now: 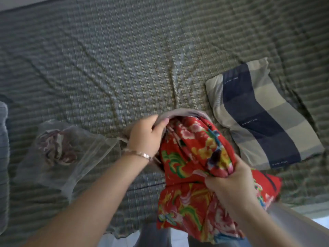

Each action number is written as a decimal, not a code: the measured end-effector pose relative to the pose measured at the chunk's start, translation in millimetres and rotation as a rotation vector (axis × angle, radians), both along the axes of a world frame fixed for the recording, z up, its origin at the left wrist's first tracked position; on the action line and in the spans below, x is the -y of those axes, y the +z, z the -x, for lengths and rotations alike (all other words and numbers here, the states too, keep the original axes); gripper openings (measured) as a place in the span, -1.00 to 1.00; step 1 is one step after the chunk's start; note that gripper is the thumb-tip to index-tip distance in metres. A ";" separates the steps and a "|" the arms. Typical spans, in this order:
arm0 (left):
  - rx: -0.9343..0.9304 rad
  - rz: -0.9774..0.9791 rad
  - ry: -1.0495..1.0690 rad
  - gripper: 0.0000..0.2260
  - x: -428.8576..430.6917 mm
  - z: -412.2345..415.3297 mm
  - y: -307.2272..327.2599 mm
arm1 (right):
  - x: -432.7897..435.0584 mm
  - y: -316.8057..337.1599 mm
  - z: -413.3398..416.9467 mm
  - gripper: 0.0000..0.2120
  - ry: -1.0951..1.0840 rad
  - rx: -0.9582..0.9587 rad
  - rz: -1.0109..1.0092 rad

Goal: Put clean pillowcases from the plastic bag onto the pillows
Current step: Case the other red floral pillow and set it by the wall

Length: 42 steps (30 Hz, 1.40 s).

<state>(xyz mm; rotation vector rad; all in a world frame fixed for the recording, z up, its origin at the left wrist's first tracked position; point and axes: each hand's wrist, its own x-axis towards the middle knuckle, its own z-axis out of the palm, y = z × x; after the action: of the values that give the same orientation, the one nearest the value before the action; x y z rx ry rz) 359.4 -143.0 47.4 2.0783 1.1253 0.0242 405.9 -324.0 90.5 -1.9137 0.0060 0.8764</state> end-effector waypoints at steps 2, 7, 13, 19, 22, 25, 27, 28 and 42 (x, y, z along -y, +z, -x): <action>0.188 0.045 0.004 -0.71 -10.5 -8.9 9.5 | -1.0 1.3 1.4 -0.60 0.146 0.059 0.012; -0.276 0.018 -0.313 -0.83 -19.7 -33.8 24.8 | -6.5 3.4 -0.9 -0.65 0.408 0.266 0.051; 0.217 0.101 -0.657 -0.76 12.6 -39.1 61.4 | -11.9 4.4 -13.5 -0.88 0.461 0.310 0.015; 0.336 0.160 -0.555 -0.83 33.9 30.0 39.5 | -10.0 -7.9 -22.1 -0.60 0.214 0.187 -0.046; 0.368 0.219 -0.538 -0.80 44.0 22.8 30.6 | -10.5 -19.9 -20.3 -0.51 0.284 0.164 0.036; 0.374 0.233 -0.622 -0.89 48.8 12.5 23.1 | -11.2 -33.1 -18.2 -0.45 0.294 0.182 0.041; 0.365 0.240 -0.647 -0.93 52.7 22.6 12.4 | -11.0 -37.7 -15.1 -0.52 0.242 0.138 -0.018; 0.353 0.248 -0.641 -0.91 54.9 31.2 6.2 | -10.0 -41.4 -13.9 -0.56 0.189 0.121 -0.027; -0.313 0.078 -0.069 -0.64 1.9 65.7 -85.0 | -47.9 -21.0 -15.4 -0.54 -0.300 -0.115 -0.247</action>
<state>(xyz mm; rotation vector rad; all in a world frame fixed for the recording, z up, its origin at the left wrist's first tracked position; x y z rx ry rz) 293.7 -145.0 -37.6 2.0966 1.2150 -0.3840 421.3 -276.1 69.4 -1.5801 0.2382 0.7444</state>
